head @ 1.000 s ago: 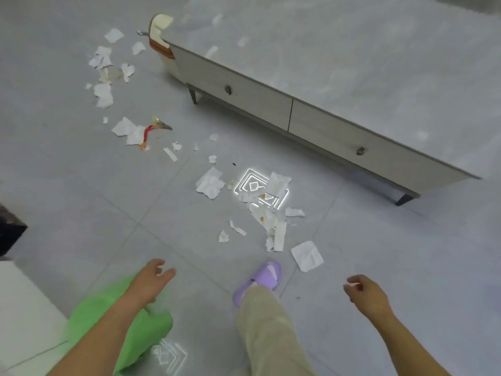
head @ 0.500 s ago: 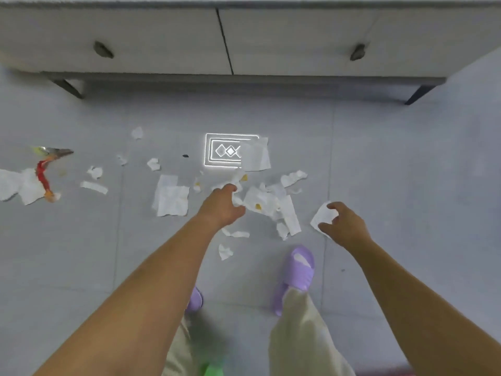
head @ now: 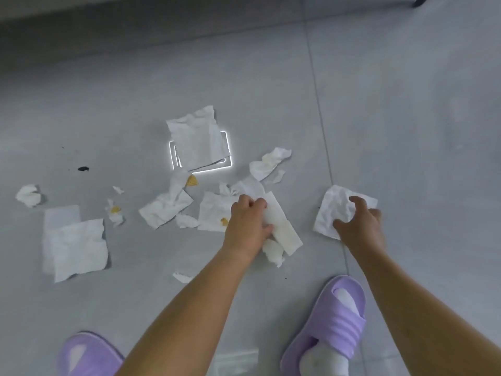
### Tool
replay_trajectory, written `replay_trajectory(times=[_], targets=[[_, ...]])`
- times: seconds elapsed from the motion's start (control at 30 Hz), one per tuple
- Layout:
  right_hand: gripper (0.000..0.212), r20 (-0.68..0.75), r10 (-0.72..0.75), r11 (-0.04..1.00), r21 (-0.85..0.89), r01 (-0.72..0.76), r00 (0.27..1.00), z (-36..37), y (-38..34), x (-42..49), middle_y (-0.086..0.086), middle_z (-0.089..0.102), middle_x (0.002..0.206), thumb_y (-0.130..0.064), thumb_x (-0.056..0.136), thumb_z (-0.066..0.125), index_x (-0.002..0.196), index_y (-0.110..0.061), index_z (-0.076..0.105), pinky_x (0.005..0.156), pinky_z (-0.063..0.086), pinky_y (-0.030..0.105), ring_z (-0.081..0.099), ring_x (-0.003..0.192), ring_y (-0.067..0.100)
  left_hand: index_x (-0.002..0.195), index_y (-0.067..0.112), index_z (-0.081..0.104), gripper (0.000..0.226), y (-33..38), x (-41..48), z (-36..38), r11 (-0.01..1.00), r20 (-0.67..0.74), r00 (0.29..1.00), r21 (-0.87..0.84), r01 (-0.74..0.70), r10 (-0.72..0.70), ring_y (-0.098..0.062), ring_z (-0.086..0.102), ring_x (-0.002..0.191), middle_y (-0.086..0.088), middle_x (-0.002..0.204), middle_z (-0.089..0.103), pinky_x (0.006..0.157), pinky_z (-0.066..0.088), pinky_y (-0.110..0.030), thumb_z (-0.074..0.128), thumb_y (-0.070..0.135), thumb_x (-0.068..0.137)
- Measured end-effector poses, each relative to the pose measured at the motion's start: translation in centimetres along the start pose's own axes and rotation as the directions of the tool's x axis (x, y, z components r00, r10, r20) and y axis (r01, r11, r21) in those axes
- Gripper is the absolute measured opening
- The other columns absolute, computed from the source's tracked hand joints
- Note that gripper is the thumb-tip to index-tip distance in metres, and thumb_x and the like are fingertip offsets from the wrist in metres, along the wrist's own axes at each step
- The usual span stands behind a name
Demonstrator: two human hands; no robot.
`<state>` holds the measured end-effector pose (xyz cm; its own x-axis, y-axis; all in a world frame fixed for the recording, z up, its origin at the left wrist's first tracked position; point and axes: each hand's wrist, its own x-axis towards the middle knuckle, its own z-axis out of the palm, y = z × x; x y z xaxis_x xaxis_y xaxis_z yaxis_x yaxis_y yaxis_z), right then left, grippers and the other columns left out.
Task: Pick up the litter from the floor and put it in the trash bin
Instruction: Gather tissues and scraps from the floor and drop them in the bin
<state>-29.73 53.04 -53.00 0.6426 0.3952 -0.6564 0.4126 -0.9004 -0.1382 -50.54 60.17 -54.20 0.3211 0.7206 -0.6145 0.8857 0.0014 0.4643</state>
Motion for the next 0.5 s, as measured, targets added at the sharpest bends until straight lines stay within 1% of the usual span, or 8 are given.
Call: replay_trajectory(times=[0.07,0.13,0.17,0.2,0.27,0.33,0.4,0.5], targets=[[0.065,-0.028,0.008,0.999,-0.039,-0.01,1.0,1.3,0.8,1.1,0.011,0.031,0.136,-0.022,0.078,0.061,0.133,-0.034,0.03,0.071,0.039,0.034,0.057,0.09,0.033,0.112,0.019,0.049,0.042,-0.1,0.5,2.1,0.998,-0.004,0.999,0.052,-0.044,0.045,-0.028,0.04,0.099,-0.006,0.113,0.039,0.078,0.049,-0.04,0.067,0.024,0.075],[0.063,-0.03,-0.004,0.997,-0.072,0.001,1.0,2.3,1.2,2.1,0.011,0.033,0.134,-0.02,0.078,0.061,0.131,-0.035,0.032,0.073,0.04,0.035,0.056,0.099,0.035,0.114,0.019,0.048,0.037,-0.4,1.1,3.2,0.989,0.0,0.997,0.127,-0.073,0.074,-0.028,0.038,0.097,-0.007,0.111,0.04,0.074,0.047,-0.038,0.061,0.016,0.079],[0.056,-0.026,-0.022,0.995,-0.093,0.02,0.999,2.8,1.3,2.4,0.011,0.036,0.13,-0.018,0.078,0.06,0.127,-0.034,0.037,0.074,0.041,0.035,0.056,0.096,0.036,0.112,0.017,0.048,0.032,-0.6,1.4,3.5,0.985,0.0,0.996,0.15,-0.087,0.088,-0.028,0.039,0.096,-0.008,0.109,0.042,0.07,0.043,-0.035,0.055,0.01,0.081],[0.047,-0.022,-0.046,0.994,-0.102,0.044,0.999,3.1,1.3,2.7,0.012,0.04,0.124,-0.014,0.079,0.057,0.12,-0.032,0.043,0.072,0.041,0.034,0.054,0.088,0.035,0.108,0.014,0.049,0.028,-0.7,1.6,3.5,0.984,0.002,0.995,0.15,-0.094,0.095,-0.027,0.04,0.094,-0.008,0.106,0.044,0.067,0.039,-0.033,0.048,0.005,0.082],[0.029,0.015,-0.103,0.991,-0.089,0.104,0.995,3.6,1.1,2.9,0.015,0.049,0.111,-0.007,0.08,0.051,0.105,-0.022,0.055,0.068,0.038,0.03,0.048,0.076,0.029,0.099,0.011,0.051,0.023,-1.0,1.9,3.1,0.991,0.026,0.996,0.096,-0.089,0.087,-0.027,0.045,0.09,-0.009,0.1,0.049,0.065,0.036,-0.033,0.044,0.0,0.081],[0.024,0.054,-0.153,0.985,-0.066,0.157,0.987,3.6,0.6,2.4,0.018,0.058,0.104,-0.004,0.079,0.051,0.098,-0.014,0.062,0.066,0.036,0.029,0.05,0.077,0.03,0.092,0.01,0.052,0.019,-1.1,2.0,1.9,0.996,0.036,0.996,0.033,-0.078,0.077,-0.028,0.049,0.086,-0.01,0.092,0.051,0.066,0.04,-0.034,0.045,-0.002,0.079],[0.022,0.059,-0.151,0.989,-0.003,0.151,0.987,2.9,-0.4,0.9,0.016,0.061,0.098,-0.006,0.077,0.054,0.095,-0.014,0.063,0.063,0.037,0.027,0.055,0.08,0.032,0.089,0.01,0.054,0.017,-1.1,1.4,-0.1,0.997,0.023,0.997,-0.019,-0.076,0.076,-0.027,0.051,0.081,-0.01,0.088,0.052,0.065,0.039,-0.032,0.045,0.0,0.079],[0.019,0.065,-0.18,0.98,0.103,0.173,0.982,1.4,-2.1,-2.9,0.008,0.058,0.091,-0.007,0.076,0.056,0.087,-0.021,0.06,0.051,0.031,0.021,0.053,0.076,0.028,0.087,0.014,0.054,0.015,-0.8,-0.9,-3.8,0.994,-0.006,0.998,-0.089,-0.063,0.062,-0.023,0.052,0.075,-0.006,0.086,0.054,0.063,0.039,-0.028,0.048,0.004,0.079]])
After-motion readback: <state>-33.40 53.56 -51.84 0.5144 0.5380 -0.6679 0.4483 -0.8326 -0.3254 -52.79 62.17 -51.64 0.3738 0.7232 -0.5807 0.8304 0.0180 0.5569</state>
